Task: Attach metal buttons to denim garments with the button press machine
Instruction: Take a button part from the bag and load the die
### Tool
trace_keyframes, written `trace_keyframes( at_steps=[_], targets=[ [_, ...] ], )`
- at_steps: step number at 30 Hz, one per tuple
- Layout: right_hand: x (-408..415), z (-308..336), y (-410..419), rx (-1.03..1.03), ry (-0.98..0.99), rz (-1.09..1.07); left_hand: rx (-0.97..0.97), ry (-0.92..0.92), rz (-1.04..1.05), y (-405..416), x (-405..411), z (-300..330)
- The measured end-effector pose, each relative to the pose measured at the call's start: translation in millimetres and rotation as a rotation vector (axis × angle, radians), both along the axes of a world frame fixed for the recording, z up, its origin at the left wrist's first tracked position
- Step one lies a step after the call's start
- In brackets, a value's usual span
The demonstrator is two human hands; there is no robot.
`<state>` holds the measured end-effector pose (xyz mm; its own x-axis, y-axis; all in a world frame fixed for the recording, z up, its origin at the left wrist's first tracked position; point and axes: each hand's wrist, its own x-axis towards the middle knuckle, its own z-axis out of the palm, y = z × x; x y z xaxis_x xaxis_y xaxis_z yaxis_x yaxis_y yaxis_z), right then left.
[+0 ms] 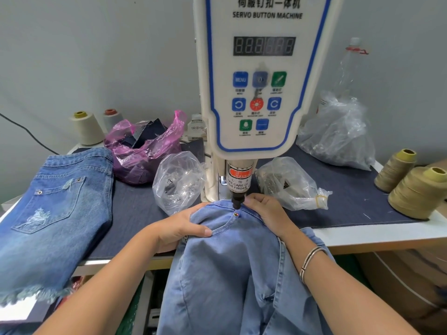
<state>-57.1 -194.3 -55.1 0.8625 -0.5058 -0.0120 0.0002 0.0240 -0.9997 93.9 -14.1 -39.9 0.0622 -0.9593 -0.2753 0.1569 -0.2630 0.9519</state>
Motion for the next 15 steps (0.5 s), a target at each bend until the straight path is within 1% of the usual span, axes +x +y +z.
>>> trace_keyframes(
  at_steps=[3,4,7,8,13,15],
  targets=[
    [-0.3,0.7,-0.4,0.02,0.003,-0.009,0.007,-0.027,0.028,0.5,-3.4,0.9],
    [-0.3,0.7,-0.5,0.025,0.004,-0.013,0.013,-0.011,0.05,0.9,-4.7,0.5],
    [-0.3,0.5,-0.1,0.029,0.002,-0.027,0.108,0.136,0.192,1.4,-8.5,-0.9],
    [-0.7,0.3,0.0,0.027,-0.001,-0.032,0.114,0.159,0.217,1.4,-9.5,-1.4],
    [-1.5,-0.5,-0.4,0.003,0.014,-0.033,-0.01,0.058,0.157,1.1,-9.1,-2.3],
    [-2.4,0.7,1.0,0.003,0.002,-0.046,-0.033,0.076,0.144,2.8,-6.5,-4.9]
  ],
)
